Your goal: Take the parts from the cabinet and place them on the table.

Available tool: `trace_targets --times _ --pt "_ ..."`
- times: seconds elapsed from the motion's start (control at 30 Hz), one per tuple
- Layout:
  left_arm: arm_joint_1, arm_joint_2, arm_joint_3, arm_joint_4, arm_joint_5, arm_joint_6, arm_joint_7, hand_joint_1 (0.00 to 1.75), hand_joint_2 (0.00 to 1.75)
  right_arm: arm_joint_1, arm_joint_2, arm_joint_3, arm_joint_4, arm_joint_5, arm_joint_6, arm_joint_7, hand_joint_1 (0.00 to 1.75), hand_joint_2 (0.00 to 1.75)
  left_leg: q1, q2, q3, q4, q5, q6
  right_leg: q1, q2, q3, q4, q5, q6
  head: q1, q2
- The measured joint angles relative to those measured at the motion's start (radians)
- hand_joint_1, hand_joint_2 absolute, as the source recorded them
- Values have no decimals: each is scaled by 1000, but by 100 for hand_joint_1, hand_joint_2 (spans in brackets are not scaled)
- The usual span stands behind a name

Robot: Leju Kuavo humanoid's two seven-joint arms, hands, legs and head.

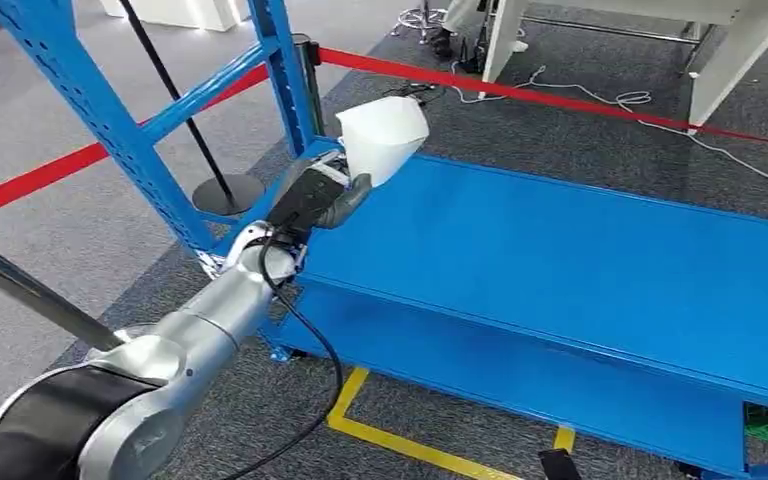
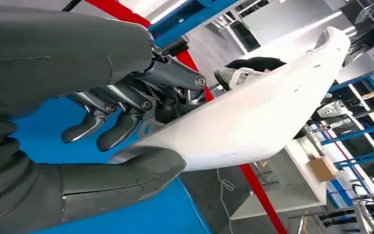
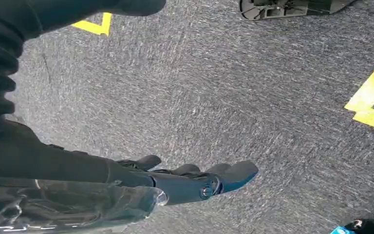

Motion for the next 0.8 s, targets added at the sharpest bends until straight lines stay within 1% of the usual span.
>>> trace_targets --times 0.1,0.17,0.27,0.33,0.4,0.5,0.57,0.63,0.73,0.8 --pt "1 -3 1 -3 6 5 0 162 175 0 0 0 0 -1 0 0 0 175 0 0 0 0 0 0 0 0 0 0 0 0 0 0" --pt "7 -12 2 -12 26 24 0 162 175 2 0 0 0 -1 -3 0 0 175 0 0 0 0 0 0 0 0 0 0 0 0 0 0" --pt "25 -29 -4 -52 143 44 3 162 175 3 0 0 0 -1 -7 0 0 175 0 0 -1 0 0 0 0 0 -1 0 0 0 0 0" --pt "46 -40 -26 -99 227 70 -9 162 175 4 0 0 0 -1 -9 0 0 175 0 0 -2 0 0 0 0 0 -1 0 0 0 0 0" --pt "72 -45 -50 -154 276 78 -28 162 175 5 1 0 0 0 -10 1 0 175 0 0 -2 0 0 0 0 0 -2 0 0 0 0 0" --pt "117 -53 -94 -250 304 60 -71 162 175 5 3 0 0 2 -10 2 0 175 0 0 -2 0 0 0 0 0 -2 0 0 0 0 0" --pt "137 -56 -121 -300 309 45 -70 162 175 5 3 0 0 3 -10 3 0 175 0 0 -2 0 0 0 0 0 -2 0 0 0 0 0" --pt "157 -56 -151 -357 319 2 -59 162 175 6 4 0 0 2 -11 3 0 175 0 0 -2 0 0 0 0 0 -3 0 0 0 0 0" --pt "184 -59 -191 -415 344 -42 -54 162 175 6 5 0 0 -1 -13 2 0 175 0 0 -3 0 0 0 0 0 -3 0 0 0 0 0" --pt "202 -61 -217 -447 354 -51 -54 162 175 7 5 0 0 -1 -15 1 0 175 0 0 -3 0 0 0 0 0 -3 0 0 0 0 0"
